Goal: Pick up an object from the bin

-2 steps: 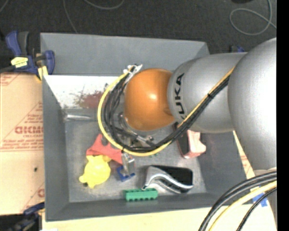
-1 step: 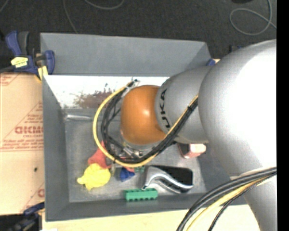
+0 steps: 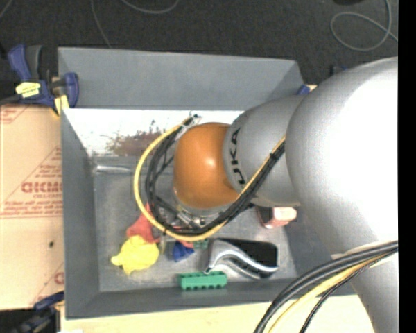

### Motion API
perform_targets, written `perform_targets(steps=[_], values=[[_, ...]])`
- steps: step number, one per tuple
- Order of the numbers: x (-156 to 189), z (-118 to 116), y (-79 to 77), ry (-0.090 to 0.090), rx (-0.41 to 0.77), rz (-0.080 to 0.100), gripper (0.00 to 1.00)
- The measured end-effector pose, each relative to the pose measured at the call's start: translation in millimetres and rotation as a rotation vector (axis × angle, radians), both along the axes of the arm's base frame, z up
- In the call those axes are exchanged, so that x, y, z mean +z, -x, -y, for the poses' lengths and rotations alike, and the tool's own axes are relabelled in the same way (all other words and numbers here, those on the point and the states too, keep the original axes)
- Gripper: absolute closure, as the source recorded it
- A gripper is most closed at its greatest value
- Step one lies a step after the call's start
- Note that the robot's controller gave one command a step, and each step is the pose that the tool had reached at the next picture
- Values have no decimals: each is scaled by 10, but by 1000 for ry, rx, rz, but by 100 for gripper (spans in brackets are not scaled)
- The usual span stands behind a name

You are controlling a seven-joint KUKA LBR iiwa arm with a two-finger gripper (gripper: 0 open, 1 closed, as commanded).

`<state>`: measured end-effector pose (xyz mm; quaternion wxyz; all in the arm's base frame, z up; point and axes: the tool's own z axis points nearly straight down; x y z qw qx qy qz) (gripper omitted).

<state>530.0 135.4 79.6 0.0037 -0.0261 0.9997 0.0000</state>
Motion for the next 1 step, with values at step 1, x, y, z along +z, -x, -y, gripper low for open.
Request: perform_targets(steps=[1], values=[[11,2,2,0,4,0,100]])
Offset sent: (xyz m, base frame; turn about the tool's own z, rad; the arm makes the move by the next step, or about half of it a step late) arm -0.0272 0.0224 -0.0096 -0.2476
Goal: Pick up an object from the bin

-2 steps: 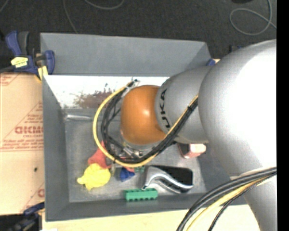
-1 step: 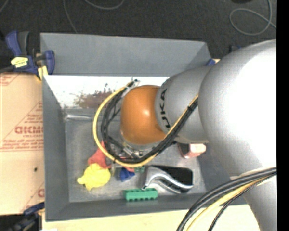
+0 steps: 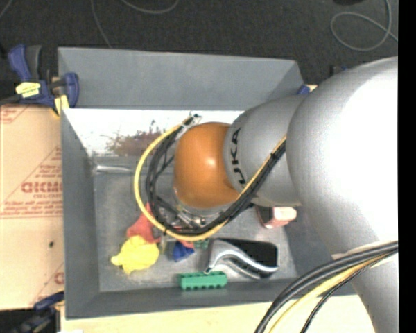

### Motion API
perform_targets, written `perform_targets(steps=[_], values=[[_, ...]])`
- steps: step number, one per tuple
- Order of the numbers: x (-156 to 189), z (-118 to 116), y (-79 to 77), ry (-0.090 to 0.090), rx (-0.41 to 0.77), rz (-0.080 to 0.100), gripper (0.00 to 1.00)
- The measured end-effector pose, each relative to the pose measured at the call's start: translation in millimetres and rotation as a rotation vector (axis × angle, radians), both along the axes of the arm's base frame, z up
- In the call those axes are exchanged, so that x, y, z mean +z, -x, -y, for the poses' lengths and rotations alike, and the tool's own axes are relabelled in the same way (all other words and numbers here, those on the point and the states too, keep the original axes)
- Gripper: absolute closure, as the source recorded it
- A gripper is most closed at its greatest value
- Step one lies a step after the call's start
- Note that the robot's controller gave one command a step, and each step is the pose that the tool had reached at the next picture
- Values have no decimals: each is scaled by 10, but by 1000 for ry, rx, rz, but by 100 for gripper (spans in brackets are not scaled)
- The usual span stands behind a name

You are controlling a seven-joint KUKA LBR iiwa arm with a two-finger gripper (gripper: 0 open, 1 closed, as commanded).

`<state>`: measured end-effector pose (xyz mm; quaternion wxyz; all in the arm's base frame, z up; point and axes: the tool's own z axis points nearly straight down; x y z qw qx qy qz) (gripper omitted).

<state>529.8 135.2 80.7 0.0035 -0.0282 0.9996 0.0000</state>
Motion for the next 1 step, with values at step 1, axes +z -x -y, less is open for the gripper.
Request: perform_targets(steps=[1], values=[[-34,-136,145,2,200,10,100]])
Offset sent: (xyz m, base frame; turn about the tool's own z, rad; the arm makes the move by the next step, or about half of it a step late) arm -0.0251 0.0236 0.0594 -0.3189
